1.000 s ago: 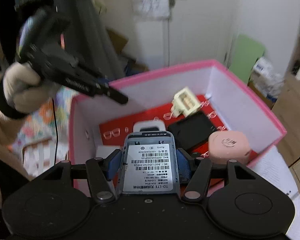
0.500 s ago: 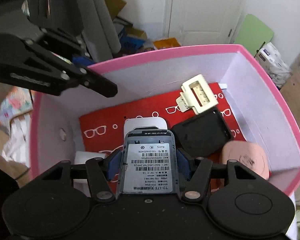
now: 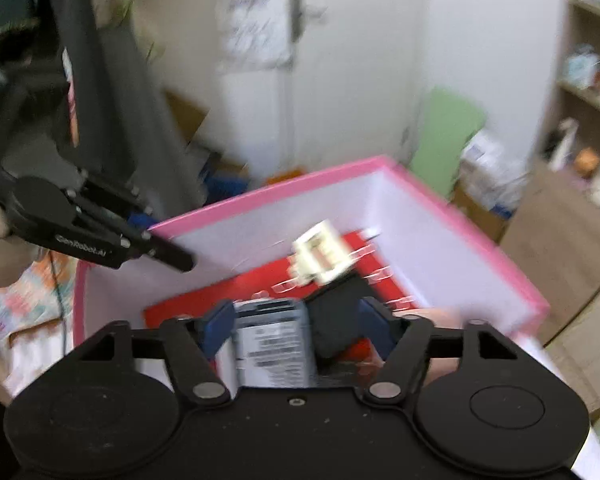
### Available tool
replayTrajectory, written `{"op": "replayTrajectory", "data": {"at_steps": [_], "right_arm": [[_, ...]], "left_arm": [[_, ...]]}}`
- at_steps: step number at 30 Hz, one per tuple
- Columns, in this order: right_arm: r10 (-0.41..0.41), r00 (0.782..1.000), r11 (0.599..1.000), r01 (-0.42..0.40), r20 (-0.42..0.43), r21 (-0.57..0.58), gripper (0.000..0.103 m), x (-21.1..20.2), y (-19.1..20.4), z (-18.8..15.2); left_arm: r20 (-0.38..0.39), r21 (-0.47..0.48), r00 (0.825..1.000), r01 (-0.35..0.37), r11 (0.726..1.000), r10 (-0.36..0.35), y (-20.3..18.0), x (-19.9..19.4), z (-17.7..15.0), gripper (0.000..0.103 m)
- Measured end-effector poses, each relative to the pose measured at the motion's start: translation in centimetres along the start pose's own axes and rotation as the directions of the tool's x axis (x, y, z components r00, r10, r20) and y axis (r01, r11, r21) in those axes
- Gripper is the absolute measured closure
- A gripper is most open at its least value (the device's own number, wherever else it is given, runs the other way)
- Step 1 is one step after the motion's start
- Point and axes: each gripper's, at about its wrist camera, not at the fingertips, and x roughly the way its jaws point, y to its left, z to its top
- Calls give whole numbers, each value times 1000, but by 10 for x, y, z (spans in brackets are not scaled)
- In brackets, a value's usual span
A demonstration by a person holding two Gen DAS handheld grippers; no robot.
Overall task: Organize rigid objects
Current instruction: 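Carry the grey phone into the box onto the router and release, then grasp the AA battery among the keys with the right gripper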
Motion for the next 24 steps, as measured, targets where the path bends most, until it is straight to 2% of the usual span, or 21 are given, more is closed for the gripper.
{"op": "replayTrajectory", "data": {"at_steps": [3, 7, 11, 13, 18, 24], "right_arm": [[-89, 994, 995, 86, 67, 49, 27, -33, -16, -20], [-138, 986, 970, 116, 95, 212, 27, -64, -45, -57], [-230, 971, 913, 190, 72, 361, 29, -76, -64, -109], [-256, 964, 883, 205, 67, 423, 34, -76, -70, -134], [-300, 952, 856, 245, 53, 455, 44, -61, -60, -179], [-311, 948, 880, 257, 74, 399, 65, -49, -45, -186]], "left_arm": [[-16, 52, 999, -45, 998, 46, -10, 1, 1, 92], [-44, 117, 994, -97, 988, 103, -21, 5, 3, 92], [-68, 142, 989, -121, 982, 131, -24, 8, 5, 92], [-77, 146, 987, -129, 981, 141, -25, 12, 5, 92], [-59, 171, 980, -175, 970, 188, -31, 20, 2, 92], [-55, 157, 981, -178, 971, 188, -30, 22, 2, 92]]}}
